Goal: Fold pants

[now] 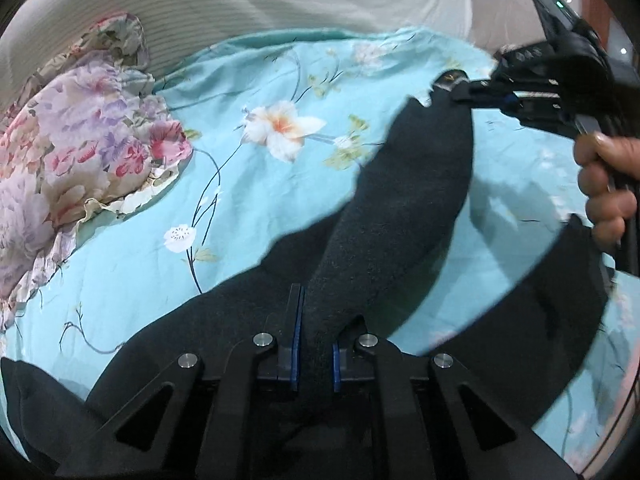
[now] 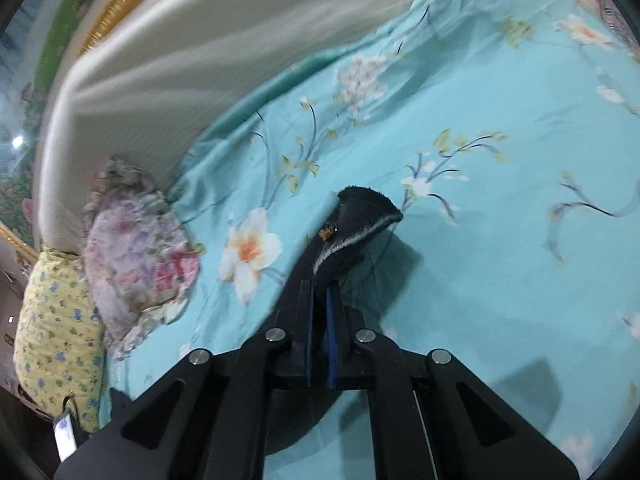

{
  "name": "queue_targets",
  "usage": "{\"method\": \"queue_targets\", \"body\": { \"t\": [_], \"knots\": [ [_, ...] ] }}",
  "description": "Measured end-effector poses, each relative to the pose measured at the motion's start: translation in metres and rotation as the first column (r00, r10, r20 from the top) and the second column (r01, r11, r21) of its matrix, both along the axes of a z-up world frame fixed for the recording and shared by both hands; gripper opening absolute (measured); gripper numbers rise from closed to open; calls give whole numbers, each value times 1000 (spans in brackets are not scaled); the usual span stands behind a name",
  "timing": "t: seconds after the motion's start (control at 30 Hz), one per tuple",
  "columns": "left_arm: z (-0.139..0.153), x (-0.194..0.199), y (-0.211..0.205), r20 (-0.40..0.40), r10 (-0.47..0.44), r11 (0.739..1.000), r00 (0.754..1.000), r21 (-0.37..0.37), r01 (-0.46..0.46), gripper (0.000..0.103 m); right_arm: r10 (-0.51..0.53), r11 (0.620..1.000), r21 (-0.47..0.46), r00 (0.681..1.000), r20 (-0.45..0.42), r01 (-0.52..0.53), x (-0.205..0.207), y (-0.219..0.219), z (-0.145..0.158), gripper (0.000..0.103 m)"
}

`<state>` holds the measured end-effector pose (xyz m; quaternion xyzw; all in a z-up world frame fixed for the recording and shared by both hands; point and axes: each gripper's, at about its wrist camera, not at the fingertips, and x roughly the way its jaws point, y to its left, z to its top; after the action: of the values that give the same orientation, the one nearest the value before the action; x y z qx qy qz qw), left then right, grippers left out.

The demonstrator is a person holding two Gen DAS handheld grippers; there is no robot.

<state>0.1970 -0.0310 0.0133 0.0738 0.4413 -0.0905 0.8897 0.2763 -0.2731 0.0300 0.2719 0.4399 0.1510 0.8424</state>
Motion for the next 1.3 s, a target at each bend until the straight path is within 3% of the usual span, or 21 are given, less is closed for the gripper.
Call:
{"method": "queue_targets", "body": {
  "t": [0.27, 0.6, 1.13, 1.2, 1.3],
  "knots": [
    [27, -52, -1, 30, -46, 997, 999, -65, 48, 9, -12, 1000, 1, 999, 47, 12, -85, -22, 34, 7],
    [26, -97, -13, 36, -83, 995, 996, -54, 85, 10, -75, 997, 22, 997, 16, 74, -172, -46, 25, 7],
    [-8, -128, -38, -4, -134, 991, 991, -25, 134, 11, -194, 978, -86, 980, -49, 190, -231, -76, -14, 6],
    [-11, -126, -38, -10, -129, 991, 992, -19, 129, 11, -223, 970, -111, 974, -44, 217, -236, -82, -15, 0],
    [-16, -124, -38, -25, -124, 992, 992, -25, 124, 12, -252, 960, -141, 966, -58, 242, -239, -92, -21, 0]
  ]
}}
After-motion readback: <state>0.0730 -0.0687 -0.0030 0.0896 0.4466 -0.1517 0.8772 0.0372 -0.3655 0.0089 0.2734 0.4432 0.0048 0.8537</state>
